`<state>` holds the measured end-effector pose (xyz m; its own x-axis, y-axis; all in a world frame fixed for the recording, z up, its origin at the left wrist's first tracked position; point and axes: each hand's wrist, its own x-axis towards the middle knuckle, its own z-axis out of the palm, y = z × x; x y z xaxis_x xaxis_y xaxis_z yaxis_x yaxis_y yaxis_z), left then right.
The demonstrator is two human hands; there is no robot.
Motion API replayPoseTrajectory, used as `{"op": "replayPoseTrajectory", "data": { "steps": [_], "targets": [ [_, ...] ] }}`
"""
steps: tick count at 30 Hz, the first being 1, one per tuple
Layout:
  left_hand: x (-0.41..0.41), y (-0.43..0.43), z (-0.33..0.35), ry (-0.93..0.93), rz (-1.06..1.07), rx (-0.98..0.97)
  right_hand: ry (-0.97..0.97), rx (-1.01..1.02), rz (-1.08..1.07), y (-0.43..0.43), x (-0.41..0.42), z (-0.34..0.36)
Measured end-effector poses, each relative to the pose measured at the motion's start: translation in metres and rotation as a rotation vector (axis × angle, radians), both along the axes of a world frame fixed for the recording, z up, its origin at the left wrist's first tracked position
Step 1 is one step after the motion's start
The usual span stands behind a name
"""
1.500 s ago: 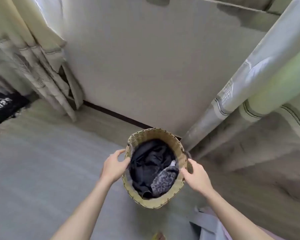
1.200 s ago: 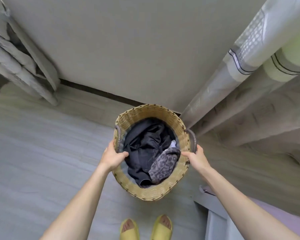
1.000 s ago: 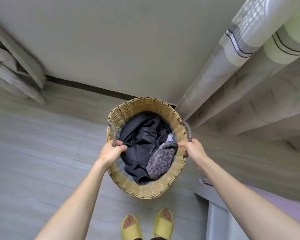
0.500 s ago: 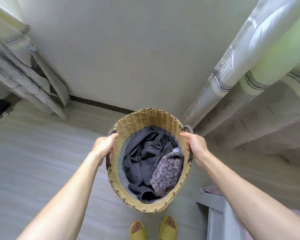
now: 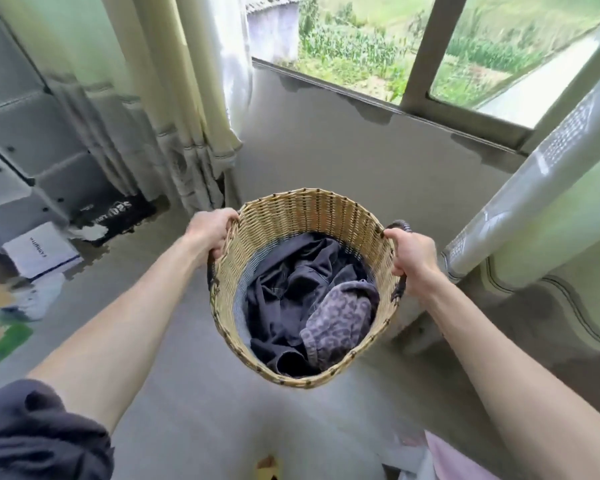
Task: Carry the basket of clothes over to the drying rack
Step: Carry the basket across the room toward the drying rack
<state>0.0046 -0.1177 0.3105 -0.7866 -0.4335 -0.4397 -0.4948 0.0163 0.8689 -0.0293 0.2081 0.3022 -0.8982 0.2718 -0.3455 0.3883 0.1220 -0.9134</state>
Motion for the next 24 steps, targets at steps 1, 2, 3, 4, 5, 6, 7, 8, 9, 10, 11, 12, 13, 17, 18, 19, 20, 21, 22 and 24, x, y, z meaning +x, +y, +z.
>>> {"op": "replayPoseTrajectory", "data": {
  "steps": [1,2,3,4,5,6,7,8,9,10,11,12,13,17,18,19,20,21,22,24],
  "targets": [
    [0.01,-0.003,0.012,0.017,0.037,0.015,0.024,0.023,0.035,-0.005,0.0,0.015],
    [0.029,-0.011,0.03,0.05,0.095,0.023,0.051,0.04,0.084,-0.015,0.004,0.036],
    [0.043,-0.016,0.041,0.077,0.135,0.043,0.074,0.06,0.123,-0.022,0.007,0.049],
    [0.06,-0.02,0.052,0.094,0.176,0.054,0.106,0.079,0.163,-0.03,0.011,0.063],
    [0.08,-0.025,0.063,0.114,0.224,0.065,0.129,0.085,0.195,-0.04,0.018,0.075],
    [0.107,-0.033,0.074,0.146,0.288,0.07,0.151,0.076,0.241,-0.054,0.028,0.089],
    [0.128,-0.039,0.08,0.173,0.336,0.07,0.168,0.07,0.275,-0.065,0.036,0.1],
    [0.15,-0.044,0.086,0.188,0.374,0.069,0.192,0.06,0.31,-0.076,0.045,0.11],
    [0.181,-0.054,0.093,0.207,0.44,0.06,0.209,0.05,0.365,-0.096,0.058,0.12],
    [0.198,-0.058,0.096,0.213,0.475,0.054,0.223,0.046,0.391,-0.106,0.064,0.125],
    [0.226,-0.065,0.099,0.215,0.535,0.041,0.239,0.05,0.444,-0.124,0.077,0.131],
    [0.252,-0.072,0.102,0.221,0.595,0.028,0.247,0.049,0.497,-0.14,0.091,0.137],
    [0.273,-0.079,0.105,0.218,0.639,0.022,0.252,0.034,0.542,-0.156,0.104,0.142],
    [0.378,-0.112,0.119,0.219,0.84,-0.033,0.266,0.005,0.731,-0.234,0.168,0.149],
    [0.405,-0.12,0.122,0.217,0.893,-0.046,0.263,0.0,0.776,-0.253,0.189,0.149],
    [0.437,-0.128,0.123,0.214,0.95,-0.06,0.265,-0.002,0.828,-0.274,0.212,0.148],
    [0.467,-0.135,0.124,0.21,1.007,-0.073,0.258,-0.011,0.879,-0.292,0.235,0.147],
    [0.501,-0.143,0.125,0.204,1.06,-0.083,0.25,-0.024,0.934,-0.314,0.26,0.145],
    [0.535,-0.151,0.124,0.194,1.116,-0.094,0.241,-0.037,0.99,-0.335,0.287,0.143],
    [0.601,-0.163,0.121,0.159,1.213,-0.11,0.228,-0.057,1.1,-0.375,0.339,0.138]
  ]
}}
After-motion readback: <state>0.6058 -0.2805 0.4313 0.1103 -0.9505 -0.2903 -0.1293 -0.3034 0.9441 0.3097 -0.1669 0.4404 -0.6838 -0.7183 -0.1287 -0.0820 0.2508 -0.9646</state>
